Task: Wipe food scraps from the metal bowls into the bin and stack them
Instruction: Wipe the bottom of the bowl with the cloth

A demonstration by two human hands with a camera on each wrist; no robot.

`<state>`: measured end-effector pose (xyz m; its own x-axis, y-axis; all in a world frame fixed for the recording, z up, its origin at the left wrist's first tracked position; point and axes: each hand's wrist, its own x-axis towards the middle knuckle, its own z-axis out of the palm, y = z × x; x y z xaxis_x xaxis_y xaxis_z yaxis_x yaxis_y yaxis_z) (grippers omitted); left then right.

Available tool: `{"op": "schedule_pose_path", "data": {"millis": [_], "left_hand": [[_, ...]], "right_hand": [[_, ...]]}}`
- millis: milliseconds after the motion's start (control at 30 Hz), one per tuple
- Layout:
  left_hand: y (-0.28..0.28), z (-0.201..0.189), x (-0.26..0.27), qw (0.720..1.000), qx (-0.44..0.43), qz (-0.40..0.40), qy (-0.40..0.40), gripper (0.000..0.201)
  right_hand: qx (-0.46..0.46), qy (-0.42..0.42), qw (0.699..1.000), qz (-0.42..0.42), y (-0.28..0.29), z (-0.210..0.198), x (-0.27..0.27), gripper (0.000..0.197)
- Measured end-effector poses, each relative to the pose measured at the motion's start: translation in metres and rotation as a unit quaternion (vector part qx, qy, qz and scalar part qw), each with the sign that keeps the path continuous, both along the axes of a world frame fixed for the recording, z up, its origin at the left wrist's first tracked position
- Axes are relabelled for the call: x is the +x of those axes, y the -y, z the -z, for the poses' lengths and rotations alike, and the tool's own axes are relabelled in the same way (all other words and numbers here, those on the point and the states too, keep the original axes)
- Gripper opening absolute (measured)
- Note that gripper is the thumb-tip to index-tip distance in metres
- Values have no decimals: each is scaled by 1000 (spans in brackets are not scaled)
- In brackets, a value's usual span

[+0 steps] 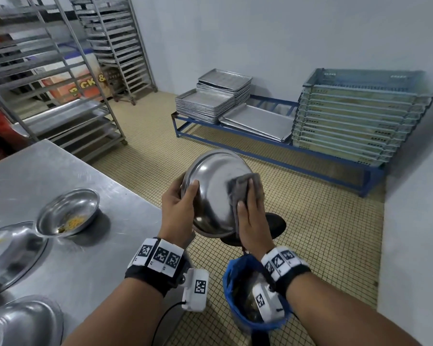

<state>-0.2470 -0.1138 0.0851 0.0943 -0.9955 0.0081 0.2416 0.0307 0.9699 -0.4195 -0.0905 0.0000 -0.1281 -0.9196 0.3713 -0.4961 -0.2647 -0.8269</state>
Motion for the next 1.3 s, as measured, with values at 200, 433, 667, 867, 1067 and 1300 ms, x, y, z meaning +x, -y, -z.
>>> {"op": "schedule_pose_path", "data": {"millis": [200,433,667,867,1067,1300], "left_hand": [[-7,1,4,997,-44,50,49,31],[-6,-1,19,984,-81,93,127,46],[-6,2,29,979,-95,114,143,55],[-3,6,37,982,-86,106,132,59],[-2,7,34,980,-87,113,140,66],[-7,-1,37,972,-115,126,161,60]], "right_hand": [[-18,-12,1000,22,41,-52,-22,56],[-16,-57,996,-63,52,-78,-32,33],[26,-62,994,-85,45,-87,-31,20],[50,-38,991,-115,39,-84,-41,24],[29,-31,990,-133,33,-91,-35,33],[20,-54,992,-115,30,-91,-29,30]]}}
